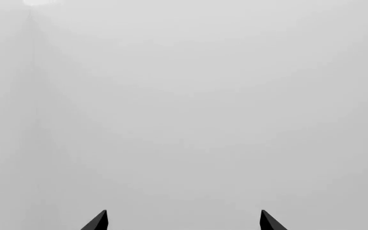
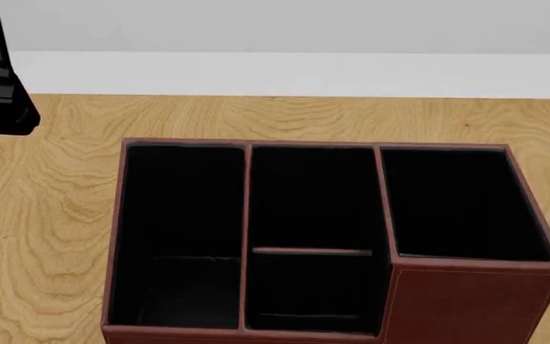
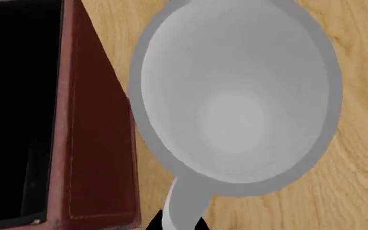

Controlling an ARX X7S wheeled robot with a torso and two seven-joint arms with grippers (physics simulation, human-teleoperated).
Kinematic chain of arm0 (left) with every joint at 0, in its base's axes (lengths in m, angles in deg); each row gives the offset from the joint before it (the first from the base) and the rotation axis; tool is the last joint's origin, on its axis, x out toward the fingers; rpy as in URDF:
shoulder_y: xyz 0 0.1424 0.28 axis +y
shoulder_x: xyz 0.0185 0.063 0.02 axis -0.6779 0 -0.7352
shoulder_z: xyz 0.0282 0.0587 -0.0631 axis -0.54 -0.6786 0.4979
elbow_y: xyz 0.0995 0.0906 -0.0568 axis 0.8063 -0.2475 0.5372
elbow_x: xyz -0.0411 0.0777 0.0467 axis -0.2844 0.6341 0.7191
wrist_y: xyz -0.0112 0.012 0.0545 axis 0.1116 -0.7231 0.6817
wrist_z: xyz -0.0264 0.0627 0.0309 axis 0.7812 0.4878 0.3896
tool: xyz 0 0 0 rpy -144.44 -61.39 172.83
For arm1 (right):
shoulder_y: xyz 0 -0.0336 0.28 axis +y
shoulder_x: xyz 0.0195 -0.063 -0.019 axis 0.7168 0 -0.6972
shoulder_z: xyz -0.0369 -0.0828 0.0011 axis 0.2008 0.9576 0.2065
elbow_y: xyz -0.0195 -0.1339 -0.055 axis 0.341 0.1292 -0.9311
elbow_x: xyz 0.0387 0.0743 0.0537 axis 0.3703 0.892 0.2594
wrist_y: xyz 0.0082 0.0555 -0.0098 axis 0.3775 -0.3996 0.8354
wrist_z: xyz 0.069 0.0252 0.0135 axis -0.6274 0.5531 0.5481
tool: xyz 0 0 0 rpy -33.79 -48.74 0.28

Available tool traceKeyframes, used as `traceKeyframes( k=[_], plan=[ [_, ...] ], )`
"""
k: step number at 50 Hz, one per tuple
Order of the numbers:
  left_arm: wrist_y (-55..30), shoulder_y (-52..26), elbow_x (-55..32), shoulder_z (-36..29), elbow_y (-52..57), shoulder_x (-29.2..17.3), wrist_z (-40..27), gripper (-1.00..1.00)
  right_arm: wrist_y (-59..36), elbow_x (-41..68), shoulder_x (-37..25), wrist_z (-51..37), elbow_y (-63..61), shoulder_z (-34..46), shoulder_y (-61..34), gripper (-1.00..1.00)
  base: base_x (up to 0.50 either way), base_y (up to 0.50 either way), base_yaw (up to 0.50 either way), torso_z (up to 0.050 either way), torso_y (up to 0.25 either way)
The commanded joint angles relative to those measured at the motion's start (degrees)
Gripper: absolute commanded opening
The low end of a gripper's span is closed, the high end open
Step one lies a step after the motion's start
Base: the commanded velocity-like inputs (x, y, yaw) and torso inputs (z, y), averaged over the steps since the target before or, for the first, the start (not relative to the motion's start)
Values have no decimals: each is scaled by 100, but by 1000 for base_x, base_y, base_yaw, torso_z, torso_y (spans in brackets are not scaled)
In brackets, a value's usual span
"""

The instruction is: Pick up the white mug and place it to the right of the caddy.

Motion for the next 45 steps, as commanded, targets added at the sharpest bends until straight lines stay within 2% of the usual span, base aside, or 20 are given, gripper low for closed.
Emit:
traceKeyframes(
  k=[1,45],
  plan=[
    [9,5,-14,-1,6,-16,-17,100,96,-210,49,128,131,0,57,-100,0,0,0,0,0],
    [27,-11,-80,-10,19,-67,-62,100,524,-495,307,596,705,254,644,-100,0,0,0,0,0]
  ],
)
